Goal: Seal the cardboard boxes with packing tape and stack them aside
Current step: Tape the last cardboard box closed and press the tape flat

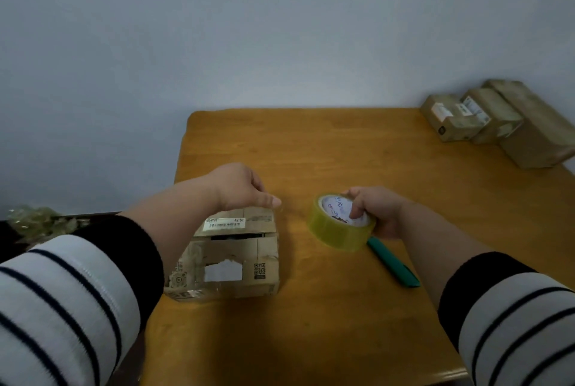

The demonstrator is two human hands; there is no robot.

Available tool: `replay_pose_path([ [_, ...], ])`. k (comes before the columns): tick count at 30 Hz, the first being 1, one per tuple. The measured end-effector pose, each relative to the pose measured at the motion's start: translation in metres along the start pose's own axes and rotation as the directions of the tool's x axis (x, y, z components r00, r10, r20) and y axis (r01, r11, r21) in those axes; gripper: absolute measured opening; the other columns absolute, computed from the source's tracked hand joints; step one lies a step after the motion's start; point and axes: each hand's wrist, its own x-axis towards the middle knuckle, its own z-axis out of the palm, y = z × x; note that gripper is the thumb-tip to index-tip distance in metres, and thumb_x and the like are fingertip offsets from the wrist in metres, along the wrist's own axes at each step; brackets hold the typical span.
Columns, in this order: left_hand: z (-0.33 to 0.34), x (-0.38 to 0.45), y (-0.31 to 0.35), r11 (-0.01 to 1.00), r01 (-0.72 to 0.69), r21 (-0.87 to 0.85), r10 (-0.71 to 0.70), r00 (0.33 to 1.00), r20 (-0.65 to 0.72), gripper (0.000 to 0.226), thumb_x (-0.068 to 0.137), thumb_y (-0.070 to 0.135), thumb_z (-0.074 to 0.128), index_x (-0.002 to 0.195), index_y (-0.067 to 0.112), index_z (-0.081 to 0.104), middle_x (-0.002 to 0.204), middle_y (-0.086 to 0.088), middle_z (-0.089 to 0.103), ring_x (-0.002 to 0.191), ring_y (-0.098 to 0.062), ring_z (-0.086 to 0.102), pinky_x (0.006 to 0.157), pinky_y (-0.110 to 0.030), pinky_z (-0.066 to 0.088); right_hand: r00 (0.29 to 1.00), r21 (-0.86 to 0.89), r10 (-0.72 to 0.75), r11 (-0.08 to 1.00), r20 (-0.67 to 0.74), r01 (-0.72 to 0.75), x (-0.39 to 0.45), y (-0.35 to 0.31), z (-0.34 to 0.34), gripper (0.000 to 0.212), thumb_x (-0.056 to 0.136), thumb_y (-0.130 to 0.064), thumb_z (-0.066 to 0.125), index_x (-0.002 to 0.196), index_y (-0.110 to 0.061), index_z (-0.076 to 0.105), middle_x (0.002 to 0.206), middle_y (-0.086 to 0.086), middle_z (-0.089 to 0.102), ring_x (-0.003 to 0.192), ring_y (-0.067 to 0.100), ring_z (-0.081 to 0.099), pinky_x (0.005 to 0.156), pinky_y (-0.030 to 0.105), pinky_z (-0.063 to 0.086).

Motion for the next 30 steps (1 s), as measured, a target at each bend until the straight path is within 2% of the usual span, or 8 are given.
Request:
replay_pose_path([
  [2, 0.002, 0.001, 0.005, 0.994, 0.022, 0.106, -0.023, 1.0, 0.008, 0.06, 0.083, 0.07, 0.055, 0.107, 0.018, 0.073, 0.118, -0.003, 0.066, 0.111, -0.022, 0.058, 0.084, -0.03, 0.041, 1.0, 0.037, -0.007, 0.999, 0.023, 0.006, 0.0, 0.0, -0.001, 0.055, 0.078, 0.019, 0.031, 0.121, -0.007, 0.054, 0.11, 0.024, 0.059, 0.074, 0.029, 0.069, 0.06, 0.032, 0.056],
  [4, 0.005, 0.003, 0.01, 0.984, 0.032, 0.176, -0.039, 0.999, 0.036, 0.064, 0.087, 0.072, 0.044, 0.105, 0.019, 0.074, 0.12, -0.006, 0.066, 0.11, -0.024, 0.057, 0.085, -0.031, 0.04, 0.999, 0.07, -0.028, 0.997, 0.033, 0.026, 0.001, -0.001, -0.003, 0.051, 0.079, 0.021, 0.03, 0.113, -0.008, 0.055, 0.114, 0.027, 0.057, 0.079, 0.032, 0.068, 0.063, 0.038, 0.06],
  [7, 0.01, 0.005, 0.015, 0.986, 0.028, 0.163, -0.055, 0.986, 0.159, 0.074, 0.071, 0.08, 0.058, 0.112, 0.02, 0.07, 0.117, 0.001, 0.064, 0.111, -0.02, 0.055, 0.089, -0.031, 0.039, 0.999, 0.065, -0.033, 0.997, 0.027, 0.031, 0.001, 0.002, -0.013, 0.043, 0.08, 0.019, 0.033, 0.102, -0.009, 0.057, 0.109, 0.025, 0.059, 0.083, 0.033, 0.066, 0.08, 0.045, 0.056],
  [12, 0.02, 0.02, 0.026, 1.0, -0.019, 0.005, 0.017, 0.983, 0.18, 0.018, 0.079, 0.047, 0.077, 0.079, 0.029, 0.075, 0.091, 0.014, 0.065, 0.092, -0.006, 0.055, 0.071, -0.023, 0.039, 1.0, 0.029, 0.025, 0.999, 0.001, -0.025, 0.006, 0.009, -0.041, 0.04, 0.079, 0.013, 0.037, 0.109, -0.004, 0.058, 0.105, 0.02, 0.06, 0.078, 0.029, 0.062, 0.061, 0.03, 0.053],
  [16, 0.025, 0.035, 0.042, 0.997, 0.03, -0.069, -0.015, 0.977, 0.213, 0.012, 0.085, 0.041, 0.073, 0.082, 0.03, 0.076, 0.099, 0.015, 0.063, 0.093, -0.006, 0.05, 0.07, -0.024, 0.041, 0.997, -0.032, 0.039, 0.999, 0.071, -0.037, 0.015, 0.01, -0.061, 0.044, 0.078, 0.016, 0.034, 0.113, -0.001, 0.056, 0.106, 0.021, 0.057, 0.082, 0.031, 0.059, 0.067, 0.034, 0.05],
  [20, 0.031, 0.052, 0.055, 1.0, 0.027, -0.011, -0.026, 0.994, 0.109, 0.01, 0.083, 0.035, 0.076, 0.08, 0.027, 0.074, 0.097, 0.01, 0.066, 0.1, -0.012, 0.055, 0.088, -0.031, 0.038, 0.985, -0.102, 0.048, 0.994, 0.164, -0.031, 0.03, 0.006, -0.082, 0.04, 0.077, 0.019, 0.034, 0.105, -0.005, 0.052, 0.101, 0.019, 0.056, 0.078, 0.03, 0.058, 0.062, 0.033, 0.048],
  [27, 0.036, 0.08, 0.065, 0.968, -0.015, 0.25, 0.036, 0.996, -0.08, 0.019, 0.085, 0.039, 0.074, 0.09, 0.021, 0.078, 0.108, 0.005, 0.049, 0.102, -0.017, 0.051, 0.092, -0.034, 0.045, 0.959, -0.084, 0.086, 0.994, 0.27, -0.065, 0.063, 0.006, -0.115, 0.035, 0.074, 0.016, 0.035, 0.088, -0.011, 0.053, 0.09, 0.016, 0.06, 0.071, 0.03, 0.058, 0.057, 0.032, 0.049],
  [30, 0.034, 0.088, 0.062, 0.96, 0.017, 0.28, 0.006, 0.997, -0.082, 0.02, 0.086, 0.043, 0.07, 0.088, 0.024, 0.076, 0.102, 0.006, 0.058, 0.095, -0.017, 0.057, 0.086, -0.034, 0.049, 0.939, -0.106, 0.1, 0.992, 0.33, -0.068, 0.071, 0.003, -0.124, 0.034, 0.071, 0.013, 0.04, 0.092, -0.009, 0.052, 0.081, 0.015, 0.065, 0.063, 0.029, 0.062, 0.052, 0.031, 0.052],
])
